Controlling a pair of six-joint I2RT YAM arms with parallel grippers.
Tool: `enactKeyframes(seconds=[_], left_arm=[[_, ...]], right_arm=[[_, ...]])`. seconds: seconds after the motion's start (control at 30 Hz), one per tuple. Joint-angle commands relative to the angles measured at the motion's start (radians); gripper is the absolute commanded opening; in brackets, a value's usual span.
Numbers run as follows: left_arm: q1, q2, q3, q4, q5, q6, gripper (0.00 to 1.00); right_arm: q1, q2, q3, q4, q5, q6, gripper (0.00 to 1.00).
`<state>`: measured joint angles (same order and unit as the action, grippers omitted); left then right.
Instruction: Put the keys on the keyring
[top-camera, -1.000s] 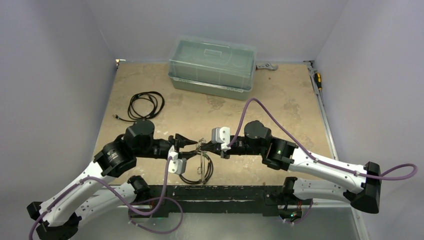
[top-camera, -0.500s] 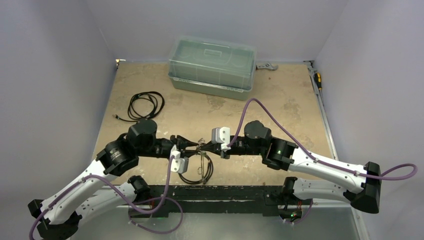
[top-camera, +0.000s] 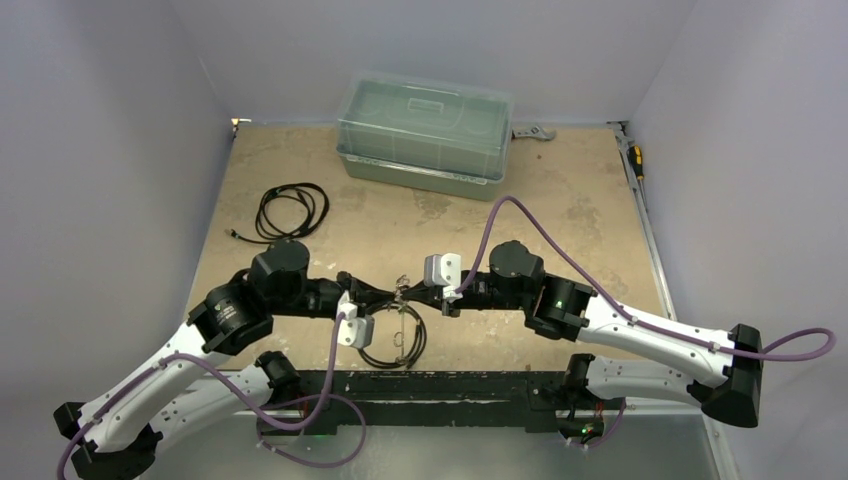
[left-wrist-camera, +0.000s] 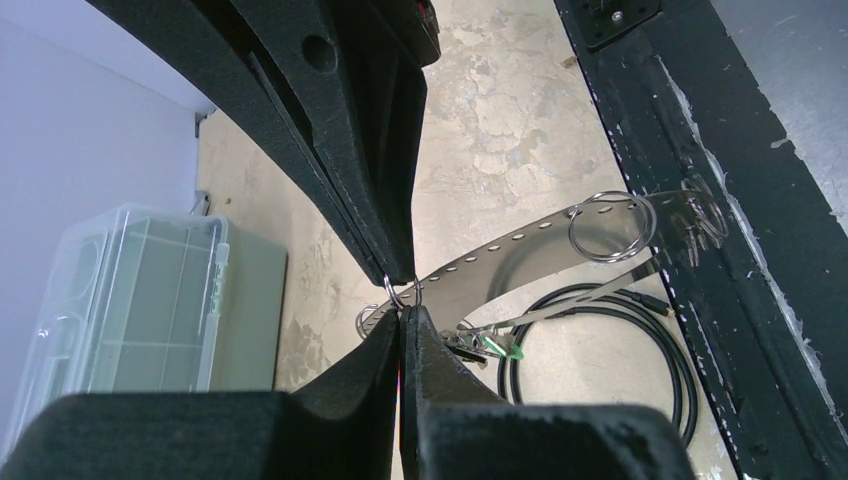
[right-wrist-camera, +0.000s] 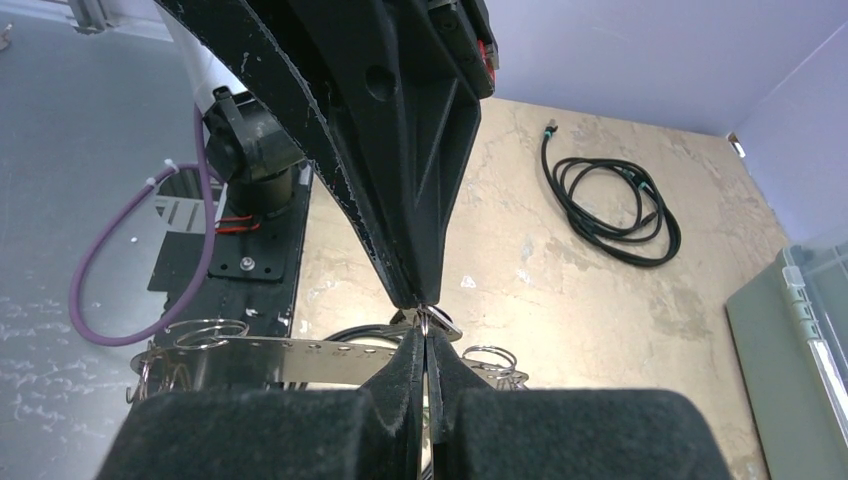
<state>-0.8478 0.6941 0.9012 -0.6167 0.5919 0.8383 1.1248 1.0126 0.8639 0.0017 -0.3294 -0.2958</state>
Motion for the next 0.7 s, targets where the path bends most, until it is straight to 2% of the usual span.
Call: enactKeyframes(seconds=[0.0, 0.37, 0.67], left_arm=[[-0.005, -0.005, -0.002, 0.024, -0.005, -0.008, 0.0], [-0.006, -0.013, -0.022, 0.045, 0.02, -0.046, 0.0], [-0.005, -0.036, -0.086, 0.173, 0.05, -0.124, 0.0]], right_arm=[[0.001, -0.029, 0.032, 0.055, 0.012, -0.006, 0.0], [0.001, -0.061, 0.002, 0.128, 0.08, 0.047, 0.0], [0.001, -0.069, -0.006, 0.144, 0.13, 0.07, 0.0]])
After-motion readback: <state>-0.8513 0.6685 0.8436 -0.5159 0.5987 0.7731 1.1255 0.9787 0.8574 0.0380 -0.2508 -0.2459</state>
